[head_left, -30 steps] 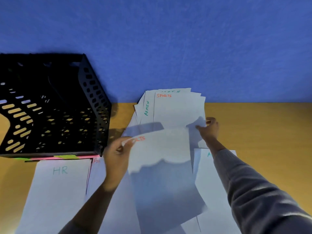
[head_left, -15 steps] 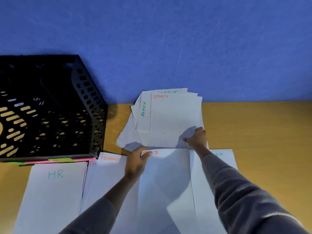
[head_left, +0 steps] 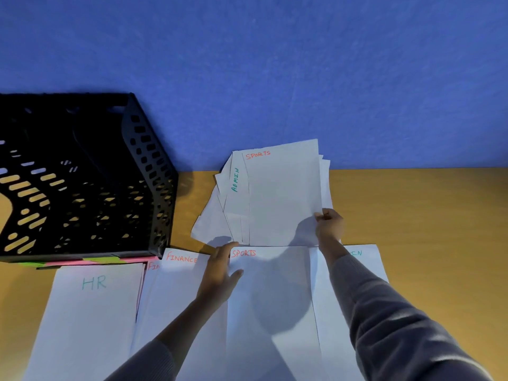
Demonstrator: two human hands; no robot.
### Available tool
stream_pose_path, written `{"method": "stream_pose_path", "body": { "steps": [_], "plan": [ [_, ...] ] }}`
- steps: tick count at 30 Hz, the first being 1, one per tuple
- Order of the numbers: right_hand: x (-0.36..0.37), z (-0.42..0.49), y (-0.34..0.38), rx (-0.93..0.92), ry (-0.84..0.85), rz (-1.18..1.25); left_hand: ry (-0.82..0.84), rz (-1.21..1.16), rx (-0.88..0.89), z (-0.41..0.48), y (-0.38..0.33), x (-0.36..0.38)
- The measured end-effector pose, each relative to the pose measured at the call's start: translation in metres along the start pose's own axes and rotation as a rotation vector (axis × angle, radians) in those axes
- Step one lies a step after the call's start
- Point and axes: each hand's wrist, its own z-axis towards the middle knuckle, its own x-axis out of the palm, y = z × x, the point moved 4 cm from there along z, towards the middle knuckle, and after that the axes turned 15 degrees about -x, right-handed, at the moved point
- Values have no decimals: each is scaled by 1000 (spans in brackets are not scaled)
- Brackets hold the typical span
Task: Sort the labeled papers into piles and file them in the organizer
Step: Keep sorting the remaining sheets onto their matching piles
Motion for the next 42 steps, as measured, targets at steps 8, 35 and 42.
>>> {"method": "stream_pose_path", "body": {
  "steps": [8, 35, 42],
  "plan": [
    [-37, -7, 24, -259, -154, 245, -99, 307, 83, -38, 7, 2],
    [-127, -225, -89, 7, 293, -308, 74, 390, 13, -70, 56, 15],
    [-128, -230, -79, -230, 384, -657, 80, 346, 9, -73, 55, 20]
  ]
}}
